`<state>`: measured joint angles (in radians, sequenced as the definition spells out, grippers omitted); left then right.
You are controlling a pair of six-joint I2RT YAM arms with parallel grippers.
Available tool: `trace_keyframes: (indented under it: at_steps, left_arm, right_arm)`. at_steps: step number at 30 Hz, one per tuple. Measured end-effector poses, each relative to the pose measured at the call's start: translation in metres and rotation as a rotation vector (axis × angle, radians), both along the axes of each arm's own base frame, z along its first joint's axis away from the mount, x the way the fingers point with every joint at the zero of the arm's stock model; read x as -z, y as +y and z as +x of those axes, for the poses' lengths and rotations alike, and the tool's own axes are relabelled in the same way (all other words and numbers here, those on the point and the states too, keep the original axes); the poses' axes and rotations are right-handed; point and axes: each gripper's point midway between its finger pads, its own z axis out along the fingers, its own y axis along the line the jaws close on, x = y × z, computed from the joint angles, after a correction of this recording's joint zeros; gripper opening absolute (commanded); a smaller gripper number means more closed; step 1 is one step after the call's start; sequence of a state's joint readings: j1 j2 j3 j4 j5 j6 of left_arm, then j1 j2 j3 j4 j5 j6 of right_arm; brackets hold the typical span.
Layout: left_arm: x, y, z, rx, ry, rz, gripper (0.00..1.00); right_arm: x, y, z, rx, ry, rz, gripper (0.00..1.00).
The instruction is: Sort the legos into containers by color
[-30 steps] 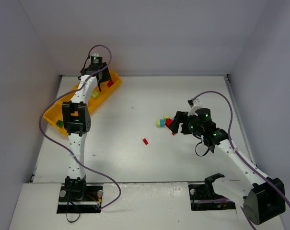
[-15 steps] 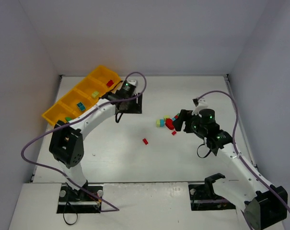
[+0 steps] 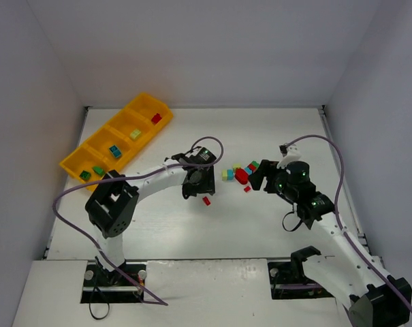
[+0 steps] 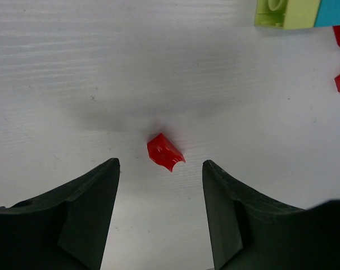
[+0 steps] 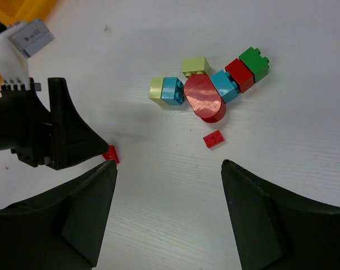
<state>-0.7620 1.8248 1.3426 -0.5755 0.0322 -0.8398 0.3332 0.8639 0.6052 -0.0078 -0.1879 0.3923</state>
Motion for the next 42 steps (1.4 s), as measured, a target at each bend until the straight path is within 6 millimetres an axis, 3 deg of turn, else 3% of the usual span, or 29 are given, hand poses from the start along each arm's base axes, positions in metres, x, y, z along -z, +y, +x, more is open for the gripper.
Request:
trace_keyframes:
  at_steps: [11, 17, 26, 31, 34, 36, 42]
  left_arm:
    - [0.036, -0.014, -0.016, -0.105, 0.096, 0.022, 0.40]
    - [0.038, -0.017, -0.017, -0.146, 0.093, 0.030, 0.29]
    - [0.040, -0.007, -0.013, -0.155, 0.059, 0.081, 0.04]
    - [0.036, 0.008, -0.005, -0.109, 0.011, 0.154, 0.01]
    - [0.023, 0.019, 0.011, -0.089, -0.028, 0.184, 0.01]
    - [0.003, 0.025, 0.034, -0.085, -0.076, 0.186, 0.02]
    - [-0.098, 0.064, 0.138, -0.185, -0.335, 0.152, 0.04]
  right_arm:
    - [-0.012, -0.002, -0.009, 0.001, -0.048, 0.028, 0.71]
    - [-0.009, -0.003, -0.014, -0.004, -0.039, 0.030, 0.71]
    - [-0.010, -0.003, -0.016, 0.001, -0.039, 0.040, 0.71]
    - [-0.007, -0.003, -0.016, 0.007, -0.032, 0.038, 0.71]
    - [-0.007, -0.004, -0.016, 0.008, -0.033, 0.034, 0.71]
    - [-0.007, -0.003, -0.014, 0.002, -0.028, 0.026, 0.71]
    - [-0.014, 0.009, -0.003, -0.071, -0.013, 0.004, 0.71]
